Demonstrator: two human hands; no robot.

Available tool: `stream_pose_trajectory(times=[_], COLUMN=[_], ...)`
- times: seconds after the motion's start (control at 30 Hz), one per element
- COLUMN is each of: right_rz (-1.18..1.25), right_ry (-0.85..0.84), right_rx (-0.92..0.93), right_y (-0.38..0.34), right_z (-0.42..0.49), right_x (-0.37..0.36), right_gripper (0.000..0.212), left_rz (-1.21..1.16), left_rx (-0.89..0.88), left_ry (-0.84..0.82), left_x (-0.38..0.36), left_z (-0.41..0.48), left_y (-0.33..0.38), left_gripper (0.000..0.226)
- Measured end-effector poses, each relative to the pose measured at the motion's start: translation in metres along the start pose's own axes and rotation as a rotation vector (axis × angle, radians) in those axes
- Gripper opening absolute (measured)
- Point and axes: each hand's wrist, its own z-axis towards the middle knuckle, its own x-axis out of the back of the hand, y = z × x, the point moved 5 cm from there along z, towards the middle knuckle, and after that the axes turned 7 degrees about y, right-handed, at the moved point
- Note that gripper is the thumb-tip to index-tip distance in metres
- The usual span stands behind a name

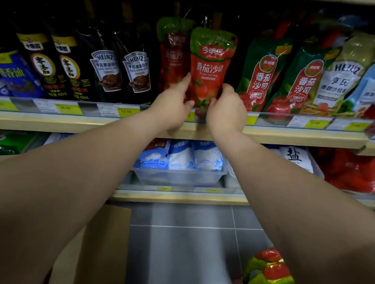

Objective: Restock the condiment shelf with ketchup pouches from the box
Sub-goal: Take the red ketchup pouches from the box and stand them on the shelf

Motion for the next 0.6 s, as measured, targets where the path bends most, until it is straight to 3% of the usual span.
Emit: stream_pose_trajectory(times=[0.2,0.33,0.6], right_rz=[0.037,-0.001,-0.184], right_ry=[-0.041,-0.079,-0.259], right_rx=[0.117,0.289,0.322], right_y=[0.001,-0.001,-0.003], right_z=[-0.017,-0.032,-0.022], right_x=[0.004,0.01,0.0], right_gripper=[0.047,0.037,0.057], left_rz=[0.167,0.341,0.414], left_rx=[-0.06,-0.151,-0.162], left_ry=[0.018,0.007,-0.105], left_x=[0.01,0.016,0.002], left_z=[-0.006,-0.013,0.0], left_y=[0.001,0.0,0.0], left_gripper=[0.059,0.044,0.048])
